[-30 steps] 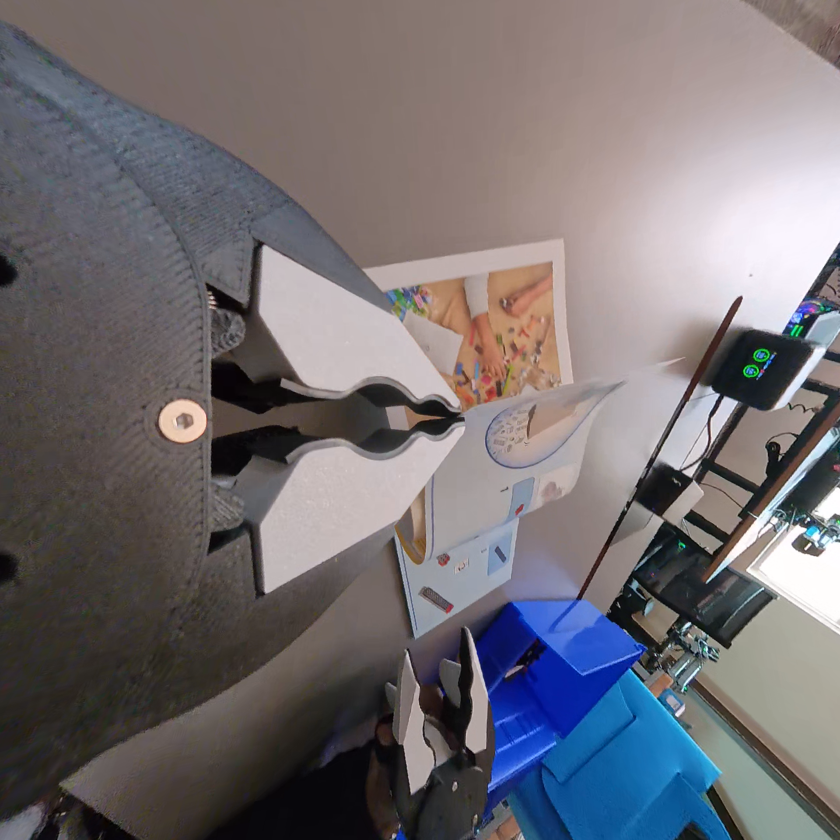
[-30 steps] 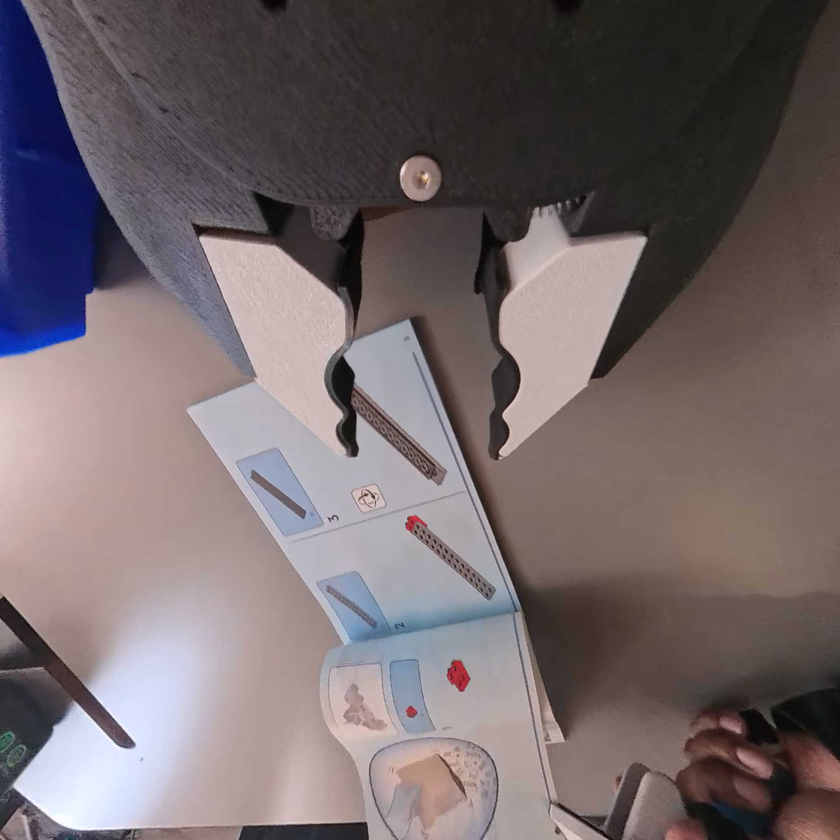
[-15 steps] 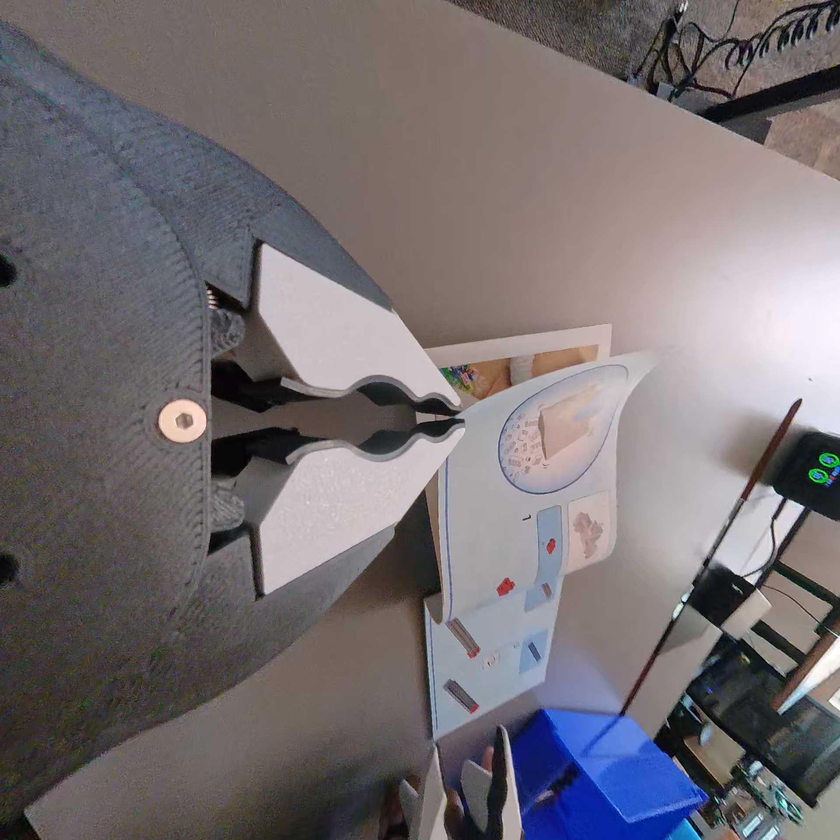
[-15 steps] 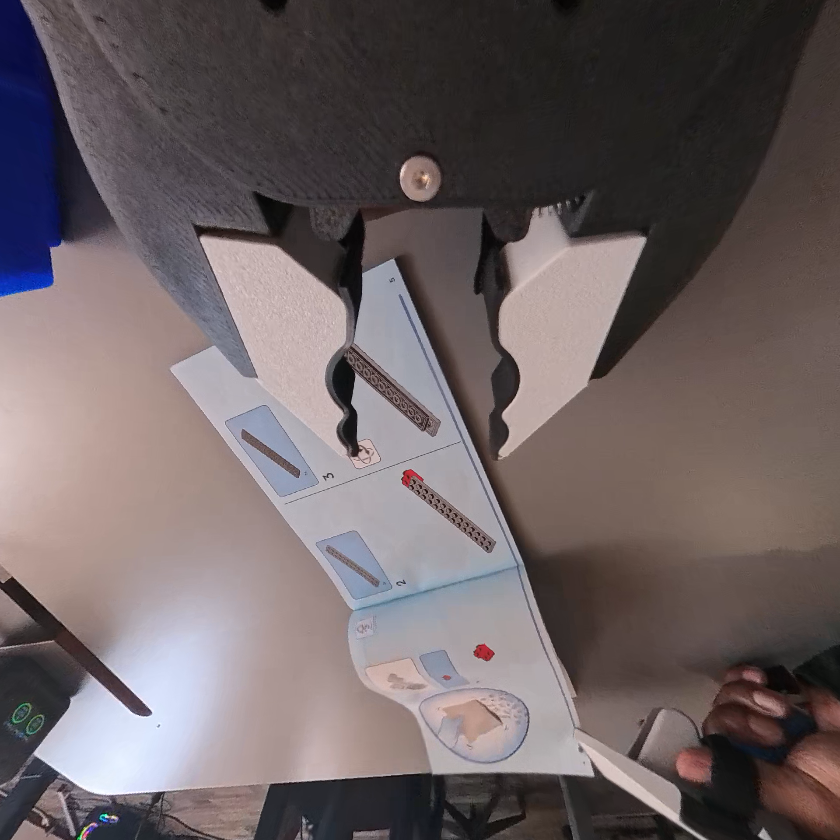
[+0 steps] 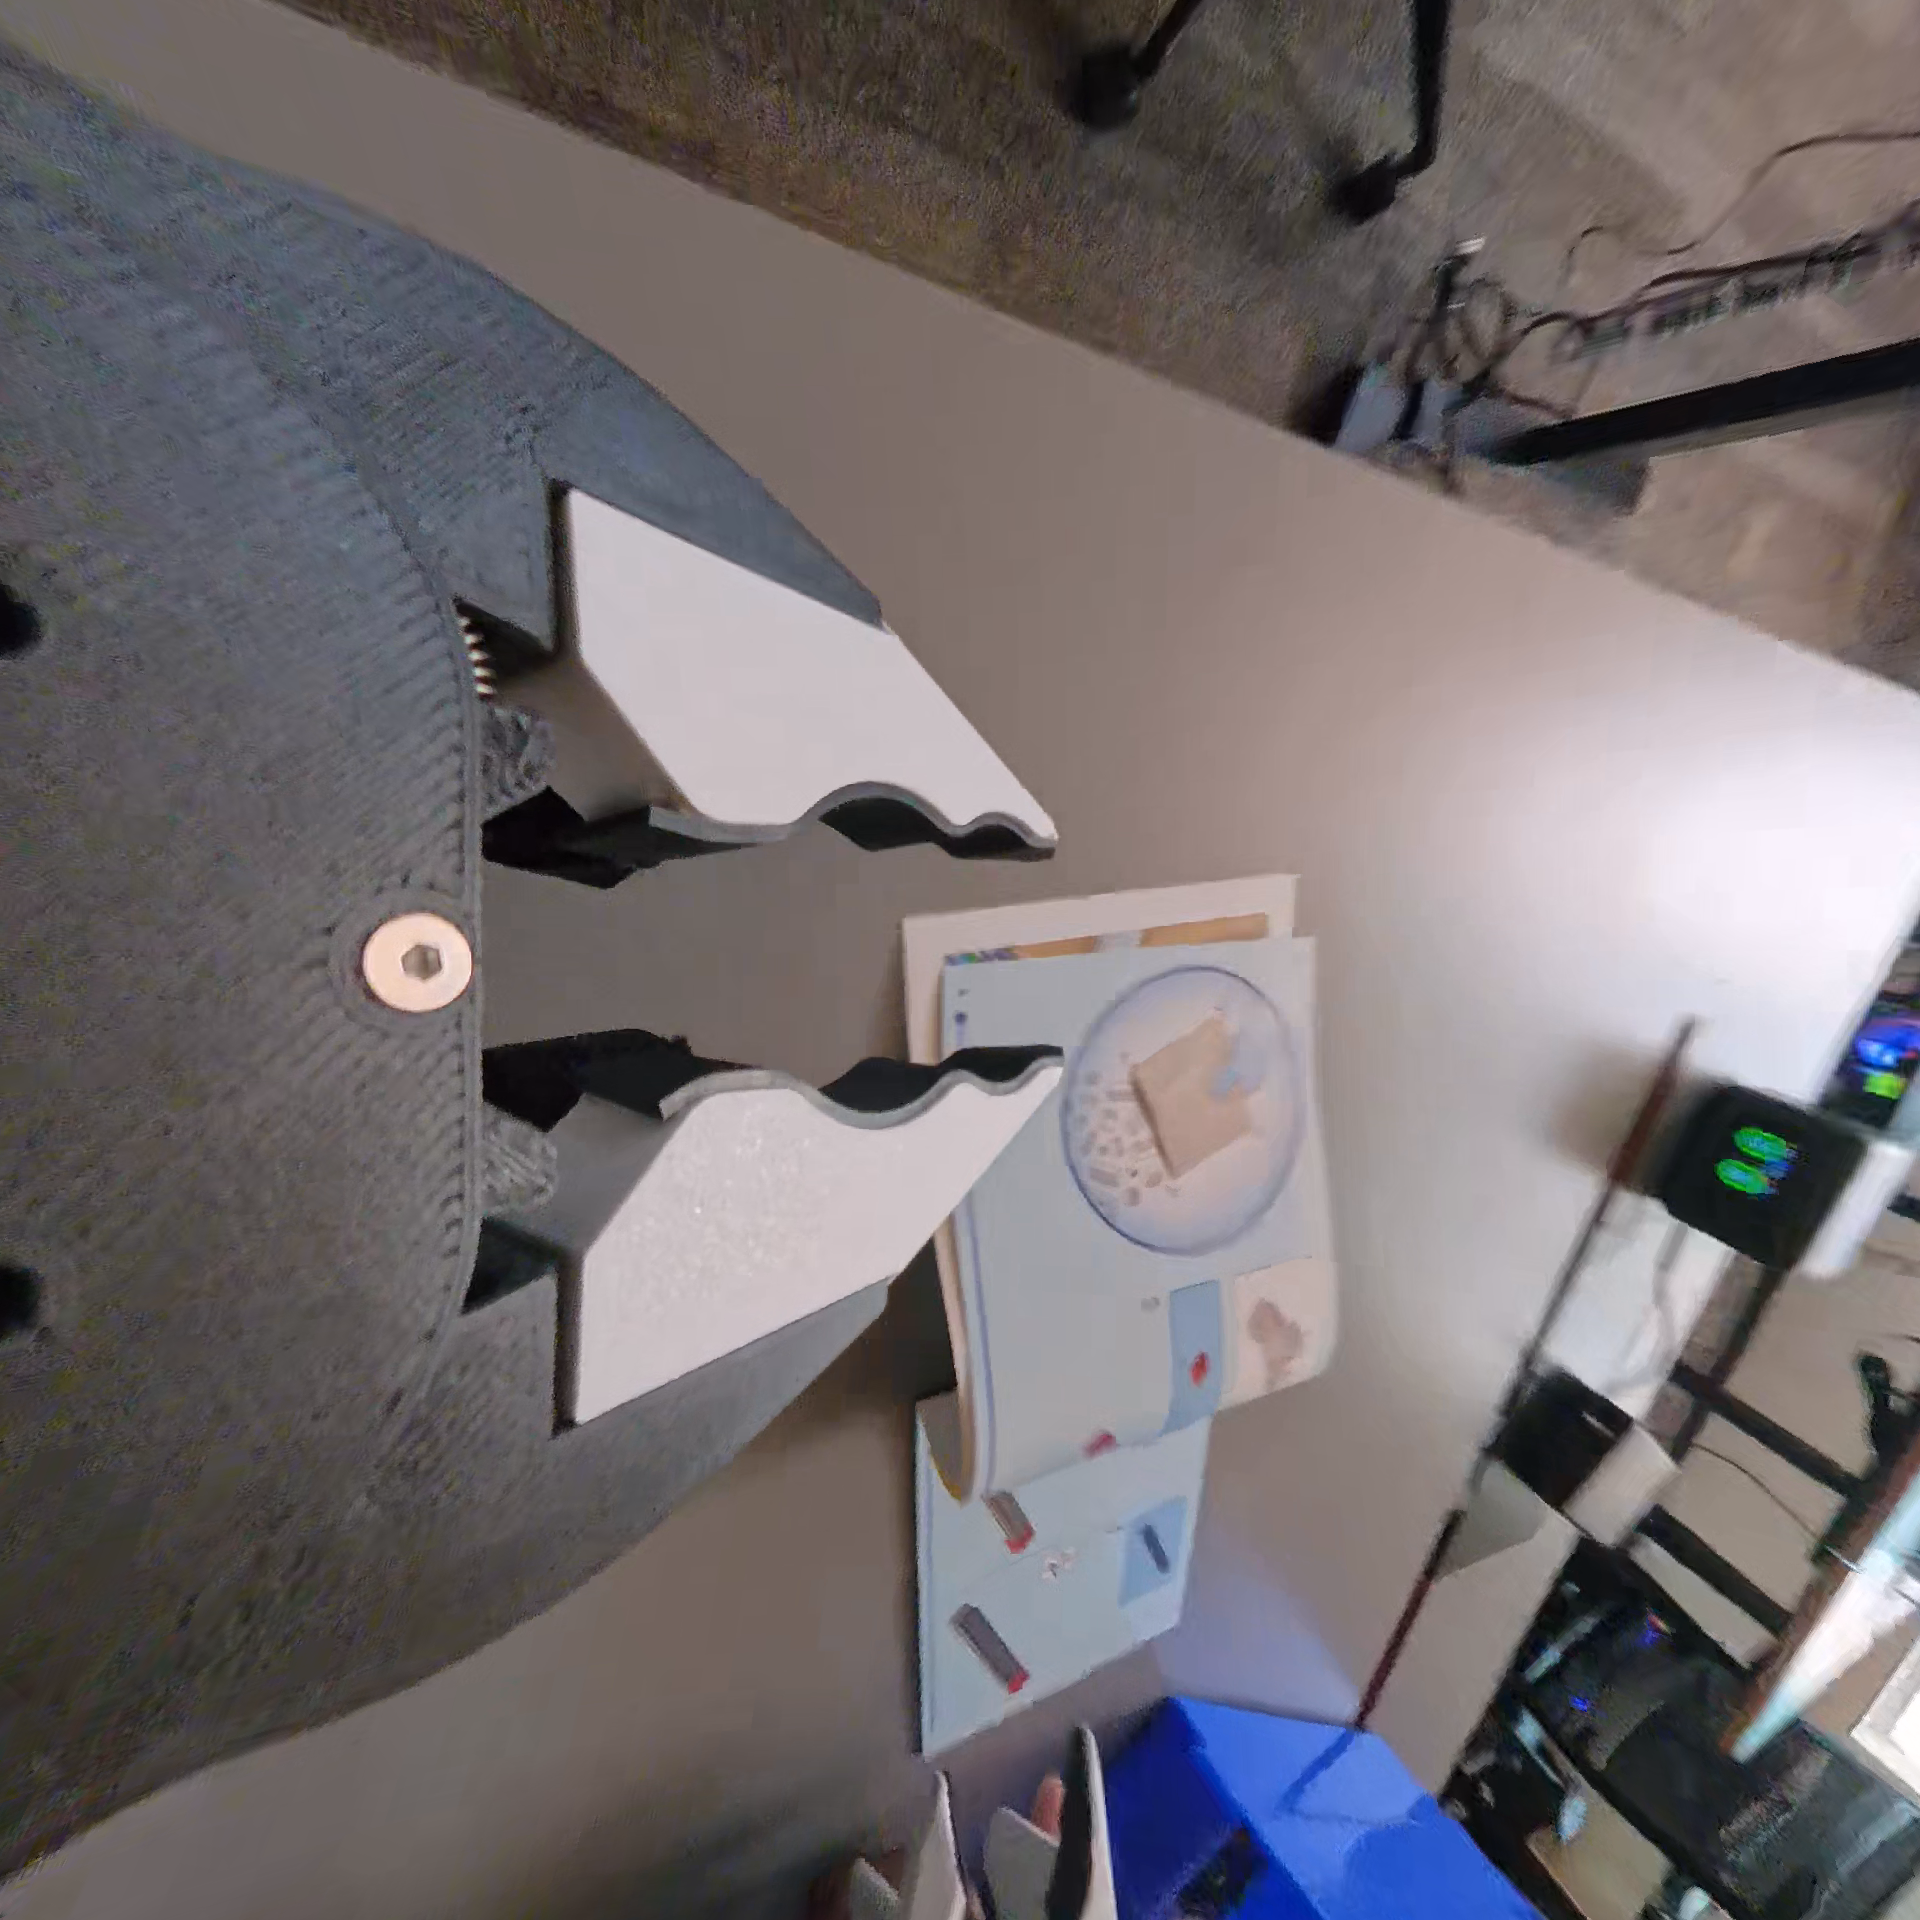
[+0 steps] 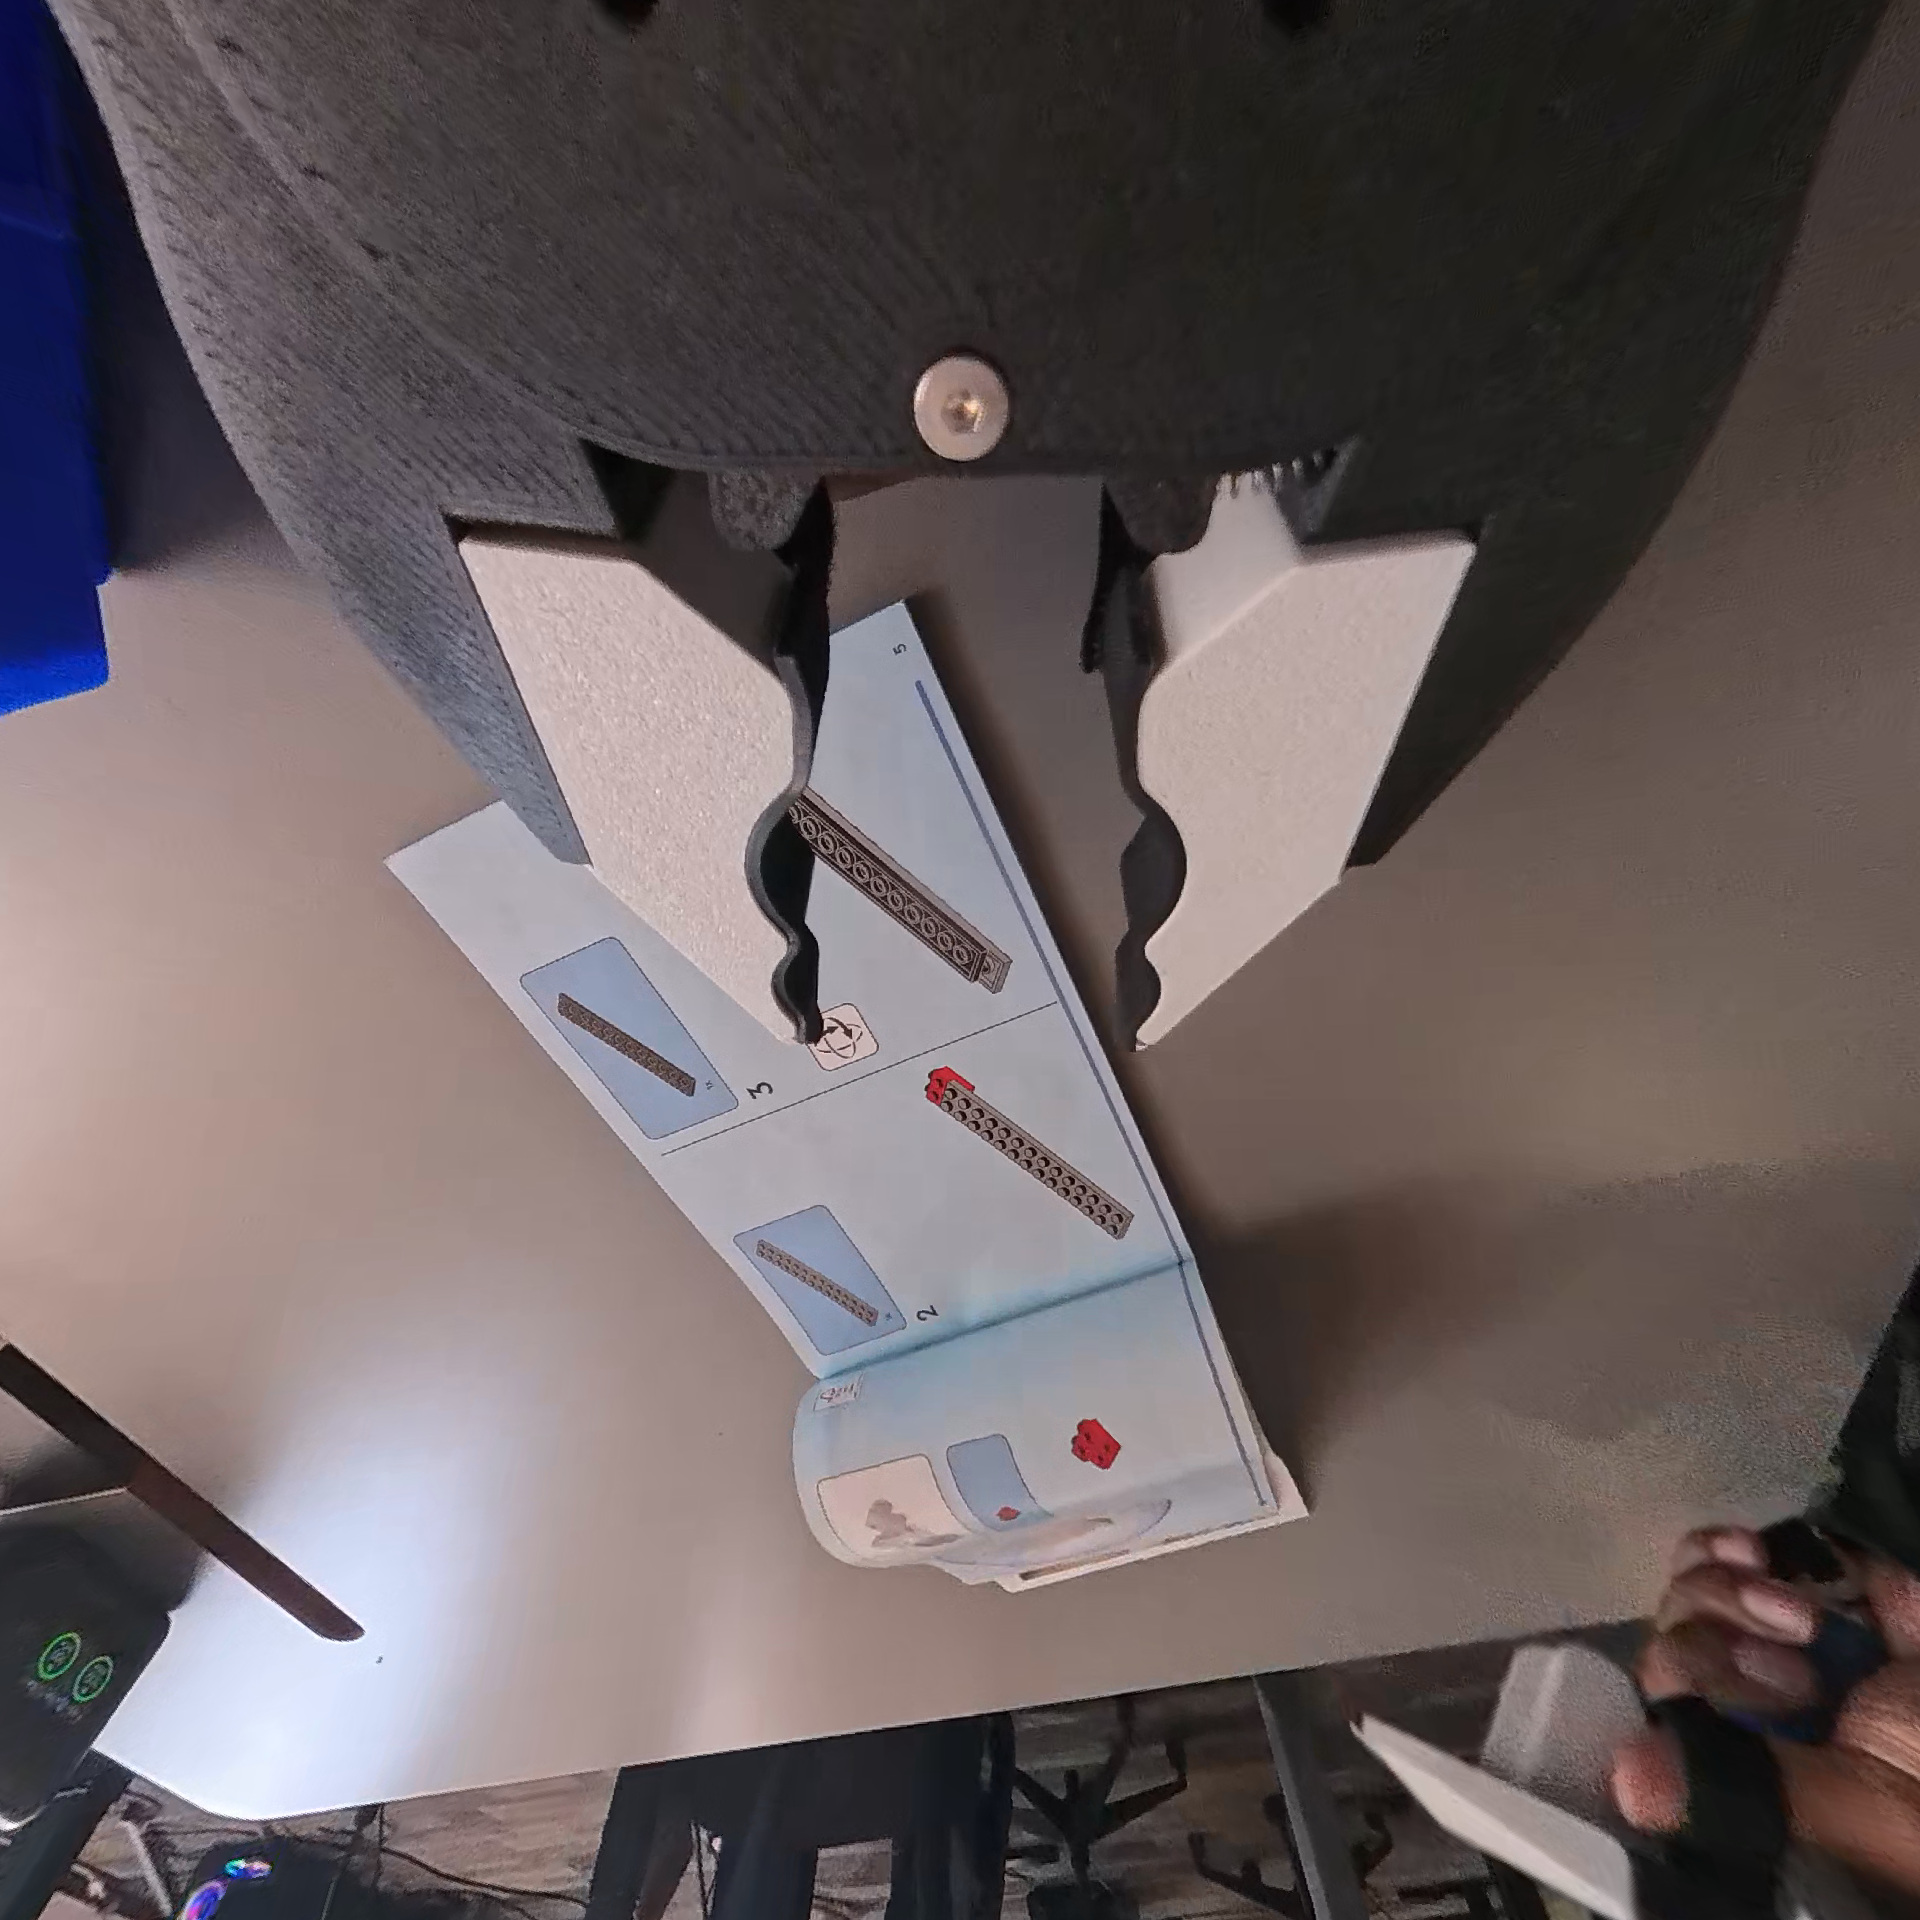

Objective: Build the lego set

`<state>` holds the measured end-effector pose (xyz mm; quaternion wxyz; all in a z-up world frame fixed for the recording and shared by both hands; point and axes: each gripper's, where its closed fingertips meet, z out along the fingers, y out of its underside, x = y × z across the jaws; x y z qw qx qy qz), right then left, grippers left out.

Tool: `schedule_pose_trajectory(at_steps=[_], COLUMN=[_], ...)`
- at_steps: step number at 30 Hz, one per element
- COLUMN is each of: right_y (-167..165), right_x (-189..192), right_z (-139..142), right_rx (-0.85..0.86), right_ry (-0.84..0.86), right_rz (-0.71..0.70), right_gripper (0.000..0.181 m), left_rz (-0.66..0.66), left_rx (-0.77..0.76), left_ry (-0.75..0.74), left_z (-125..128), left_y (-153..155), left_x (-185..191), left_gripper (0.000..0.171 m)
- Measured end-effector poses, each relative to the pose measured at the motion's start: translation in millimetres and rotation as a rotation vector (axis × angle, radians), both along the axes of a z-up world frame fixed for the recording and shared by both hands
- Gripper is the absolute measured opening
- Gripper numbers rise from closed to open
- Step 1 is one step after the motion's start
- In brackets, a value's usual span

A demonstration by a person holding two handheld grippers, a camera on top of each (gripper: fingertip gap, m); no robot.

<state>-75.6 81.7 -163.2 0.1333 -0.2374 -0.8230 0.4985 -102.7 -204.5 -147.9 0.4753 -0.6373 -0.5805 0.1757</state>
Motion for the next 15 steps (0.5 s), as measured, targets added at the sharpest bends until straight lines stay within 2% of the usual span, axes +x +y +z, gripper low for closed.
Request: schedule_pose_trajectory(at_steps=[2,5,7,10,12,15], right_y=[0,0,1,2,3,3], right_x=[0,0,1,1,1,2], right_z=[1,2,2,3,4,5], right_rx=[-0.014,-0.029,-0.032,-0.041,-0.048,-0.059], right_ry=[-0.007,-0.019,-0.02,-0.019,-0.023,-0.033], right_rz=[0.002,0.009,0.01,0.006,0.006,0.012], right_gripper=[0.06,0.06,0.06,0.059,0.059,0.059], left_rz=[-0.077,-0.358,-0.462,-0.543,-0.547,-0.465], left_rx=[0.051,0.147,0.1,0.049,0.026,-0.021], left_ry=[0.086,0.13,0.124,0.097,0.029,-0.052], left_z=[28,52,46,30,10,-13], left_y=[25,108,147,185,194,180], left_x=[2,19,21,19,16,8], left_gripper=[0.036,0.037,0.038,0.04,0.04,0.04])
